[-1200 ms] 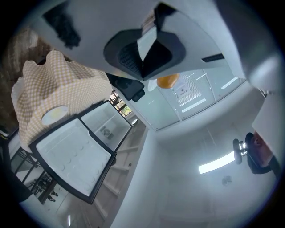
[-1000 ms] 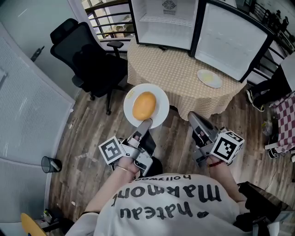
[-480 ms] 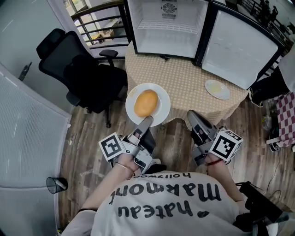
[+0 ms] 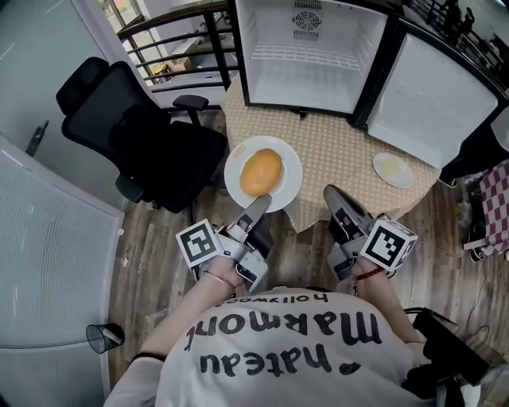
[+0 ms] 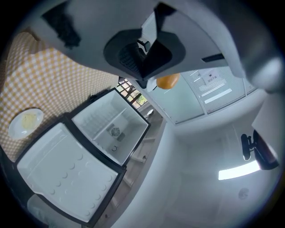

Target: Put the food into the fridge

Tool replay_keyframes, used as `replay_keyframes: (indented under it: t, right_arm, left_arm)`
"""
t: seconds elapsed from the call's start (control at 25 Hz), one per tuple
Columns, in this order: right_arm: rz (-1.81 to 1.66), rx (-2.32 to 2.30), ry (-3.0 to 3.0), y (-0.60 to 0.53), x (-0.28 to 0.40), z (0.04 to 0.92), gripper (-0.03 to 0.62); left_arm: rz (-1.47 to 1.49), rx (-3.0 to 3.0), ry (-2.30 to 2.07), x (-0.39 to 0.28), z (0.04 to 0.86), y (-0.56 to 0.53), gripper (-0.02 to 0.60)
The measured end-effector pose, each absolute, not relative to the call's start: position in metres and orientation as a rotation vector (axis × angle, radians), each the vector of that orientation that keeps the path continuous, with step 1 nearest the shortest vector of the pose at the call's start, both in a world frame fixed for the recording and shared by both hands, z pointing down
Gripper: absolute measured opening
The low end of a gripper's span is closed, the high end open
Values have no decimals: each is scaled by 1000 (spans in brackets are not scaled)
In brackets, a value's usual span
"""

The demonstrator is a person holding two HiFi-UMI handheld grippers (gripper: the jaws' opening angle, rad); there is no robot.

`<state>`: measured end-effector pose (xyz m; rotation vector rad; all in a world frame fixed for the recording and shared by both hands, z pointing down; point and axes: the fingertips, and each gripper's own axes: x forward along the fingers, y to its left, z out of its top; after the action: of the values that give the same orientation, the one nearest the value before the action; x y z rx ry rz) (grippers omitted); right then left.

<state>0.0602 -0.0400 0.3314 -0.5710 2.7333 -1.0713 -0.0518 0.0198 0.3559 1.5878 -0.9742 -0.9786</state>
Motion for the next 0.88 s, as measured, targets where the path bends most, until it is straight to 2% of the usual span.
replay_keyframes:
  t: [0.64,0.88]
  right_arm:
    - [-1166,-671,2731,-80,38,375,15]
    - [-1195,-705,2714,-132,18,391,15]
  left_arm:
    - [-946,1511,-900,-69,398,-43,14]
    - [-893,1508,-869,-81,409,-90,20]
